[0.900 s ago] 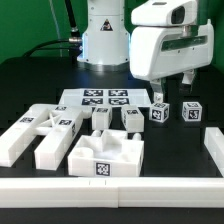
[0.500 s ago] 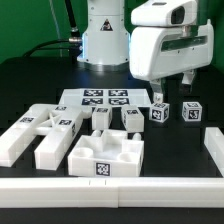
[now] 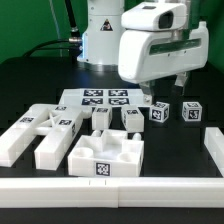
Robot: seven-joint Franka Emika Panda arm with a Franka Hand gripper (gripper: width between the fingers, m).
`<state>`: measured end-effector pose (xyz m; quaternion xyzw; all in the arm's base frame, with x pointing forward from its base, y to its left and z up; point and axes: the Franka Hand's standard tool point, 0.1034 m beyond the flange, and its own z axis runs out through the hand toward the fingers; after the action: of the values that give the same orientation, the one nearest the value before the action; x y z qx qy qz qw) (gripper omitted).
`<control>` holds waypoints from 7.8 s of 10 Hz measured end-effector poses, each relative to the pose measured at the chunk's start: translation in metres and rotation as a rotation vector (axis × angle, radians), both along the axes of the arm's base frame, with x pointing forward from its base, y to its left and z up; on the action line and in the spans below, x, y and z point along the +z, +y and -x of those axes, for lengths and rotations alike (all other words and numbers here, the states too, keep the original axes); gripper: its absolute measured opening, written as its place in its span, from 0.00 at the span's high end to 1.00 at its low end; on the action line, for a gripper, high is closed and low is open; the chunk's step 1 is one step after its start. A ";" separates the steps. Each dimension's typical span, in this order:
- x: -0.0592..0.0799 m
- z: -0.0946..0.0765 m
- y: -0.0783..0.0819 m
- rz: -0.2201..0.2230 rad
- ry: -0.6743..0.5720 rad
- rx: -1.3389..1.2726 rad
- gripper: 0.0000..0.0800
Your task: Assemble chair
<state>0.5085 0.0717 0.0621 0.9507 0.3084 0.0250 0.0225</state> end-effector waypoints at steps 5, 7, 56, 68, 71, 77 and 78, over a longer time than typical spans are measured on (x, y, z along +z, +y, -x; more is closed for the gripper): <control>0.000 0.000 0.001 -0.039 0.000 -0.326 0.19; 0.000 0.002 -0.008 -0.061 0.055 -0.554 0.19; -0.050 -0.137 -0.002 -0.103 0.031 -0.650 0.96; -0.040 -0.146 0.031 -0.121 0.035 -0.679 0.74; -0.002 -0.139 0.021 -0.130 0.019 -0.662 0.31; 0.020 -0.133 0.010 -0.134 0.006 -0.664 0.19; 0.019 -0.133 0.009 -0.133 0.006 -0.661 0.19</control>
Offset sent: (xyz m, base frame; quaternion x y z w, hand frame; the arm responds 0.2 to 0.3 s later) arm 0.0000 0.0000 0.0000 0.0000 0.0000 0.1296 0.9916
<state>0.6412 0.0807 0.0811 0.9987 -0.0189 0.0335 -0.0338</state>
